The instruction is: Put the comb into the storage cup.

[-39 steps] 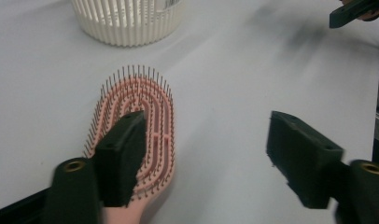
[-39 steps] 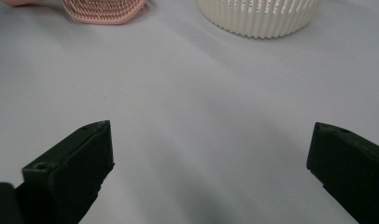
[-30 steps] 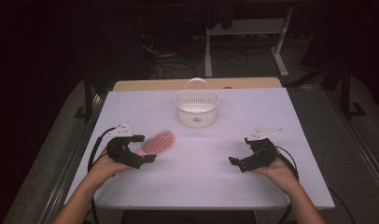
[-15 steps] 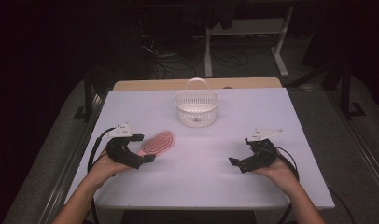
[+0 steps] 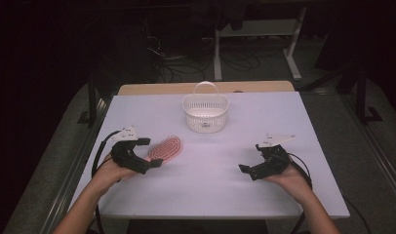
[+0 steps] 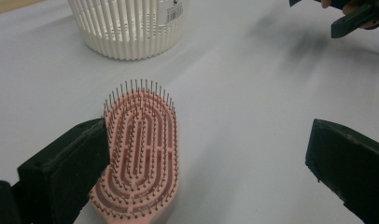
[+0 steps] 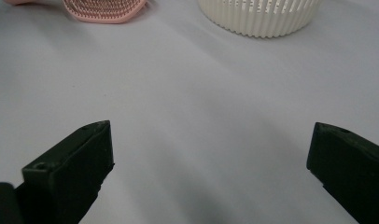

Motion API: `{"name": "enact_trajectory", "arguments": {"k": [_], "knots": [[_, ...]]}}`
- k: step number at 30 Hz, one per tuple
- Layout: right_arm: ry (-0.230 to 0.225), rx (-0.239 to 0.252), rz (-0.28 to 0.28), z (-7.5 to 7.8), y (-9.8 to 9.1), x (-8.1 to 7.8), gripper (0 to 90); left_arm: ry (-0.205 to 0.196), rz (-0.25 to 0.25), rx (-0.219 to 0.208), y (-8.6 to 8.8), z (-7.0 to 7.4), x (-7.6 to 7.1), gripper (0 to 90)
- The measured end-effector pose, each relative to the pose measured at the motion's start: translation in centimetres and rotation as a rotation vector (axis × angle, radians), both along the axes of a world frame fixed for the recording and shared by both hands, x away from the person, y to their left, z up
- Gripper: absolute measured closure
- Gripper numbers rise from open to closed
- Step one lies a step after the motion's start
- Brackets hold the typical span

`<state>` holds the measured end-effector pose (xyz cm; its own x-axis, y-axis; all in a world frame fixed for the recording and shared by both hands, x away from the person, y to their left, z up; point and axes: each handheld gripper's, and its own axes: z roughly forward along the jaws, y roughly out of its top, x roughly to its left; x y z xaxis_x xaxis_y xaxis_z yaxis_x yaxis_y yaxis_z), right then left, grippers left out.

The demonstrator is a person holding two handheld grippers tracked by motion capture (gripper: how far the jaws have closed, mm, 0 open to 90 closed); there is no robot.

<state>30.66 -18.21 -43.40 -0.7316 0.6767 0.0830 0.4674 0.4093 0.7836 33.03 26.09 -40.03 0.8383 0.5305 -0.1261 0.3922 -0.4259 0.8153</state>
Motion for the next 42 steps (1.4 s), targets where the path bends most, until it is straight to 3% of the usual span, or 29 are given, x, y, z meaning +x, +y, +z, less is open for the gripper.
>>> {"name": "enact_trajectory", "arguments": {"k": [5, 20, 42], "knots": [[0.0, 0.001, -0.002, 0.0, 0.0, 0.0, 0.1, 0.011, -0.009, 0.003, -0.2, 0.4, 0.4, 0.0], [0.0, 0.005, -0.005, 0.1, -0.1, 0.0, 0.1, -0.016, -0.017, 0.005, -0.6, 2.1, 1.8, 0.0], [0.0, 0.008, -0.008, 0.1, -0.2, 0.0, 0.1, -0.026, 0.0, -0.009, -0.2, 3.0, 3.8, 0.0]]}}
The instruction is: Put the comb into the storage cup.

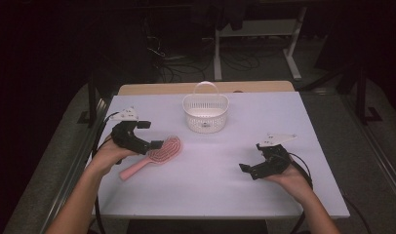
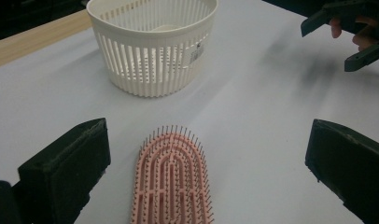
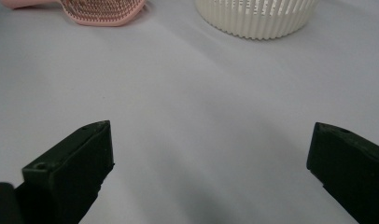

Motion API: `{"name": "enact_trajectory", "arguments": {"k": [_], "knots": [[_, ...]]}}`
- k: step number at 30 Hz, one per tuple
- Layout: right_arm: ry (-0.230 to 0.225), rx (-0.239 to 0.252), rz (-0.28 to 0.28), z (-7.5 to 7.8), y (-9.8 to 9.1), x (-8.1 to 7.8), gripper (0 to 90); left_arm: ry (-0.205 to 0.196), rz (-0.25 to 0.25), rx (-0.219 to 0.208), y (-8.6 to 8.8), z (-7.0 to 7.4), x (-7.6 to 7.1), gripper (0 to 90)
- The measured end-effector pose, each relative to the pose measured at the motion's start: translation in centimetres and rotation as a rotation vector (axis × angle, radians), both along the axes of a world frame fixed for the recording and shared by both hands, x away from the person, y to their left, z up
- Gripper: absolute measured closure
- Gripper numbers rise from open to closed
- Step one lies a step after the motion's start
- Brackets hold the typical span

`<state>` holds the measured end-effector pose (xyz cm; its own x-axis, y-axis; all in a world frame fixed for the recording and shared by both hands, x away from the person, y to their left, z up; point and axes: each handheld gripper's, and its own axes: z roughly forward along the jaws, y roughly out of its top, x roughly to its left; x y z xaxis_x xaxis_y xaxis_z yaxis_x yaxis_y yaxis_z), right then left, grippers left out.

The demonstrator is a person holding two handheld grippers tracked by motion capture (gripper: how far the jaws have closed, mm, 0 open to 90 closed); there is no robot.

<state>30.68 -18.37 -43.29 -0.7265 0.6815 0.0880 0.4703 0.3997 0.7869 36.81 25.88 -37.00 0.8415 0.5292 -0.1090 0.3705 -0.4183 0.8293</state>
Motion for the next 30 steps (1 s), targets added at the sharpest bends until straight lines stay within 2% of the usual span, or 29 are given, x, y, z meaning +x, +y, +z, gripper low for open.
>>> {"name": "enact_trajectory", "arguments": {"k": [5, 30], "knots": [[-0.002, 0.002, 0.0, 0.0, -0.1, 0.0, 0.1, 0.001, 0.012, -0.011, 0.3, 0.0, 0.4, 0.0], [-0.001, -0.001, 0.002, 0.0, 0.0, -0.1, 0.1, -0.015, 0.069, 0.049, 2.3, -0.1, 1.7, 0.0]]}}
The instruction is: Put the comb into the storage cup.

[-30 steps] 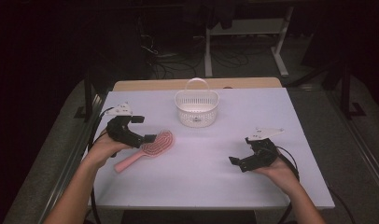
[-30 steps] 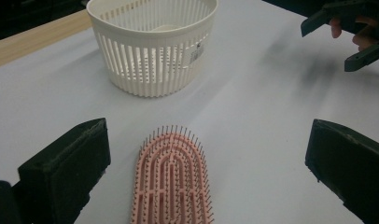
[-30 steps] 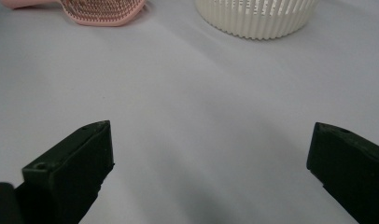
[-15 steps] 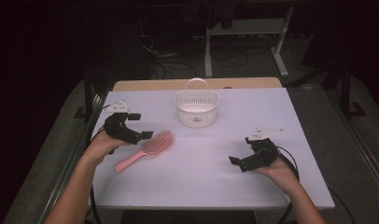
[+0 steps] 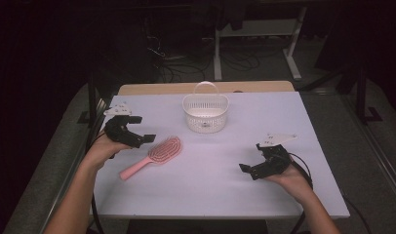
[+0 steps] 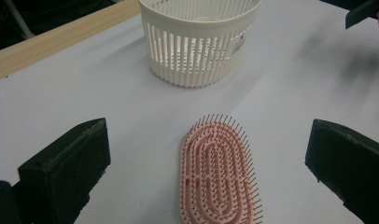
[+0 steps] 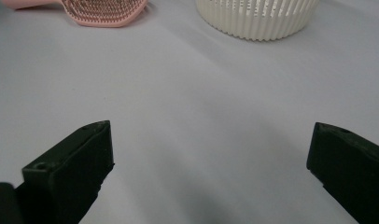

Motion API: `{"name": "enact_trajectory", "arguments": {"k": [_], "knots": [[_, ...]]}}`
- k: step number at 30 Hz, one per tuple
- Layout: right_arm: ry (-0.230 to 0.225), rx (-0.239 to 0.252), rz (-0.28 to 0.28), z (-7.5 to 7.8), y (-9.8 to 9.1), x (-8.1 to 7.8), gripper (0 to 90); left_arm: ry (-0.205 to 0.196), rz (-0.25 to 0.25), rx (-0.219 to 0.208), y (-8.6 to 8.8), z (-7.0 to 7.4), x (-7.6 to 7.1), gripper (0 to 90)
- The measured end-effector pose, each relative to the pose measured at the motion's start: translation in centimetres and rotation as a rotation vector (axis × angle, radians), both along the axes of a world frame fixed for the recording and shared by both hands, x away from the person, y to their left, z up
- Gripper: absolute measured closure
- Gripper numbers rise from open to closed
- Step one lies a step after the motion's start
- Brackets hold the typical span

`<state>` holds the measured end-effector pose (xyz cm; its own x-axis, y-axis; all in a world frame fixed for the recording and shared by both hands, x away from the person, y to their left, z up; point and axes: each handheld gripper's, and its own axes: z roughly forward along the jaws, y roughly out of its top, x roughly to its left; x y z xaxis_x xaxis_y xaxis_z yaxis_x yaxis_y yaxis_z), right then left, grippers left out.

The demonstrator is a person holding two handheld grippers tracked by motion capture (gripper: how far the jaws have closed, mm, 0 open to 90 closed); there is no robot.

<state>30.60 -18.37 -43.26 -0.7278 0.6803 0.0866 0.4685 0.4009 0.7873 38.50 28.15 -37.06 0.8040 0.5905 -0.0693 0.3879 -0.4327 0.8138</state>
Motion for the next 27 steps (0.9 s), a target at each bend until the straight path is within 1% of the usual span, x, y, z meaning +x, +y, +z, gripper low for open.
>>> {"name": "enact_trajectory", "arguments": {"k": [5, 8, 12, 15, 23, 27], "knots": [[-0.001, -0.002, 0.002, -0.01, 0.08, 0.01, 0.1, 0.001, 0.006, 0.007, 0.37, 0.15, 0.06, 0.0], [0.001, -0.005, 0.004, -0.05, 0.14, 0.01, 0.1, 0.007, 0.014, 0.003, 0.5, 0.22, 0.03, 0.0], [-0.001, -0.005, 0.004, -0.05, 0.1, 0.01, 0.1, 0.011, 0.015, 0.02, 0.55, 0.29, -0.01, 0.0], [-0.001, -0.003, 0.003, -0.04, 0.07, -0.01, 0.1, 0.021, 0.014, 0.028, 0.55, 0.24, -0.01, 0.0], [-0.002, -0.005, 0.002, -0.02, 0.07, -0.03, 0.1, 0.048, 0.02, 0.075, 0.57, -0.06, 0.0, 0.0], [-0.003, -0.003, 0.002, 0.0, 0.04, -0.03, 0.1, 0.058, 0.016, 0.084, 0.55, -0.07, -0.06, 0.0]]}}
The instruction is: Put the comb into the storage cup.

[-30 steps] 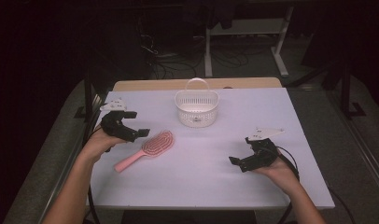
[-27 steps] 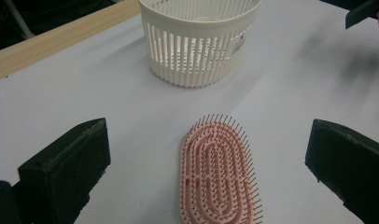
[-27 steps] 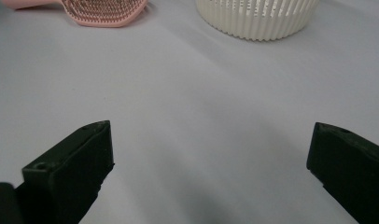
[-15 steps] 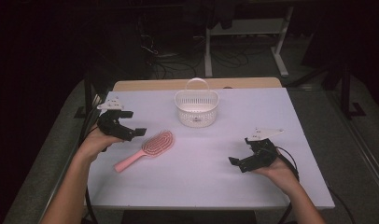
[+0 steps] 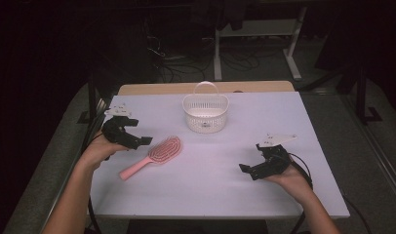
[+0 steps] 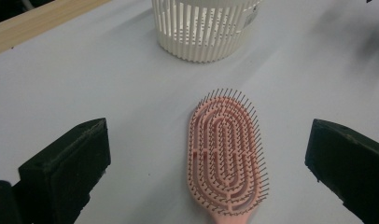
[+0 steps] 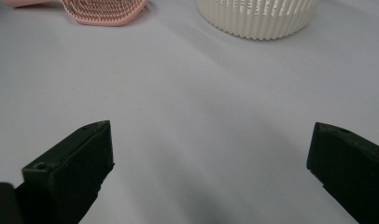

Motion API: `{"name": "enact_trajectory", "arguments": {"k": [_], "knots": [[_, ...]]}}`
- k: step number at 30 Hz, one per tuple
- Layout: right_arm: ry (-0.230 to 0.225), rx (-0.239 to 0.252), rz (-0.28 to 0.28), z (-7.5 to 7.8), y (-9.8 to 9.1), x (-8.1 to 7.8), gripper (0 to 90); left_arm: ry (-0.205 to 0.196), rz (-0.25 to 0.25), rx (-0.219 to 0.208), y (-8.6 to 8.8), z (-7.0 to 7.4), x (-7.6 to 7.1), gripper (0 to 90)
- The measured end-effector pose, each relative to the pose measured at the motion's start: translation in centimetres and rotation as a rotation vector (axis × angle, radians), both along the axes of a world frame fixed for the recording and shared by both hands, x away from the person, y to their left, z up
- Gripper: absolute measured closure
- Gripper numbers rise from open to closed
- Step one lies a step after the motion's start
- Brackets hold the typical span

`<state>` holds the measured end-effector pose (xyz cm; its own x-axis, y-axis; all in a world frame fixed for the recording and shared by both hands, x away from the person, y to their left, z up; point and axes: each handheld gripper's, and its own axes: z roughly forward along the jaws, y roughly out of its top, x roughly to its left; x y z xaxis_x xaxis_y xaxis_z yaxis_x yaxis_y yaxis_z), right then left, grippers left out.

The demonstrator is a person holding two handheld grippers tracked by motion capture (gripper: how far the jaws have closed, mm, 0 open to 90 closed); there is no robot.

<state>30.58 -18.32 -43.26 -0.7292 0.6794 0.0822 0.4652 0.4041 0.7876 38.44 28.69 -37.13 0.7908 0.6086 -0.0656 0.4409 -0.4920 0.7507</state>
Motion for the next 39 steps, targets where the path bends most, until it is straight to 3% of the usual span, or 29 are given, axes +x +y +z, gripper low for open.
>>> {"name": "enact_trajectory", "arguments": {"k": [39], "knots": [[0.003, -0.001, -0.001, -0.01, -0.01, 0.02, 0.1, 0.109, -0.011, 0.149, -0.08, -0.77, -0.15, 0.2]]}}
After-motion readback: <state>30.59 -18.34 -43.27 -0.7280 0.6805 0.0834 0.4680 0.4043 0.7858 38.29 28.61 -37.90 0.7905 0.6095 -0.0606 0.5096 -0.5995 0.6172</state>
